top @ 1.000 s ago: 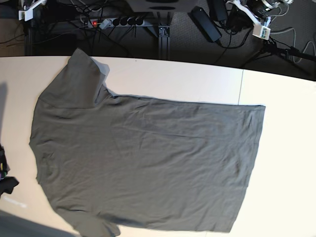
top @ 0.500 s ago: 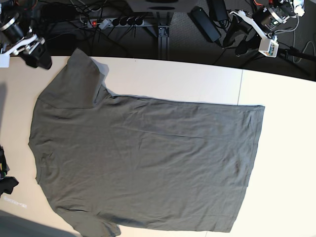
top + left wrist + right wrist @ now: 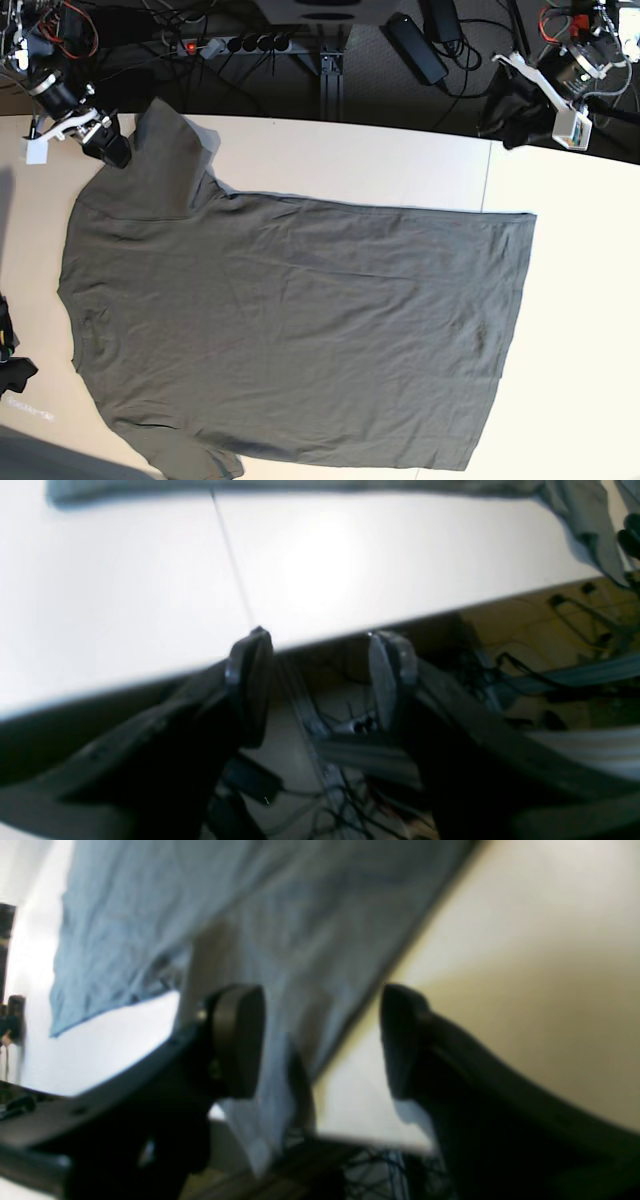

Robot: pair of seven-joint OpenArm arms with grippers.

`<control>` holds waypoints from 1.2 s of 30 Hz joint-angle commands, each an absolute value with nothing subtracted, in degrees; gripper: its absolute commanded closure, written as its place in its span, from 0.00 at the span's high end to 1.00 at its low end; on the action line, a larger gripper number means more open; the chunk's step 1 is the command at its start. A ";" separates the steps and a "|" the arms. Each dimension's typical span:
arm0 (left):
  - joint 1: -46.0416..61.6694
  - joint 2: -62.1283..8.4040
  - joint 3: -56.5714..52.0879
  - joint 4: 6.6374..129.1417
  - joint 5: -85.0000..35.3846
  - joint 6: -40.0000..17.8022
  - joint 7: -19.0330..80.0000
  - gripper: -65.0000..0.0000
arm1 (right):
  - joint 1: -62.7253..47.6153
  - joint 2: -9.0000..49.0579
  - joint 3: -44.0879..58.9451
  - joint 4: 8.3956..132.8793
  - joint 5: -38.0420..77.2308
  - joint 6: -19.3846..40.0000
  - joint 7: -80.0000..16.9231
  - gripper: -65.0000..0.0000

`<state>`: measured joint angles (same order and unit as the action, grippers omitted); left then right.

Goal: Fold the T-shirt properly
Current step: 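Grasp the shirt's shoulder corners with the left and right grippers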

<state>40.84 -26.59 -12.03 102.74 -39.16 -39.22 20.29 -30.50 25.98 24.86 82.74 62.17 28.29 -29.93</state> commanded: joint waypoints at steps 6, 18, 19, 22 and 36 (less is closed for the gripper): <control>34.68 -29.26 -12.45 102.48 -40.12 -37.21 21.34 0.58 | -30.70 24.80 23.81 82.85 61.69 32.60 -31.59 0.57; 18.11 -29.43 -12.45 78.46 -43.00 -35.83 23.24 0.59 | -30.68 23.66 23.81 82.85 60.38 32.60 -31.79 0.57; 17.37 -29.43 -12.40 77.41 -43.24 -35.81 23.42 0.59 | -30.70 23.66 23.81 82.85 60.34 32.60 -31.79 0.57; 15.40 -29.39 -11.57 75.33 -44.47 -35.81 24.51 0.59 | -30.70 23.64 23.81 82.85 59.11 32.60 -31.81 0.57; 11.31 -26.20 -1.78 74.06 -40.82 -35.83 26.04 0.59 | -30.70 23.64 23.81 82.87 58.94 32.60 -31.97 0.57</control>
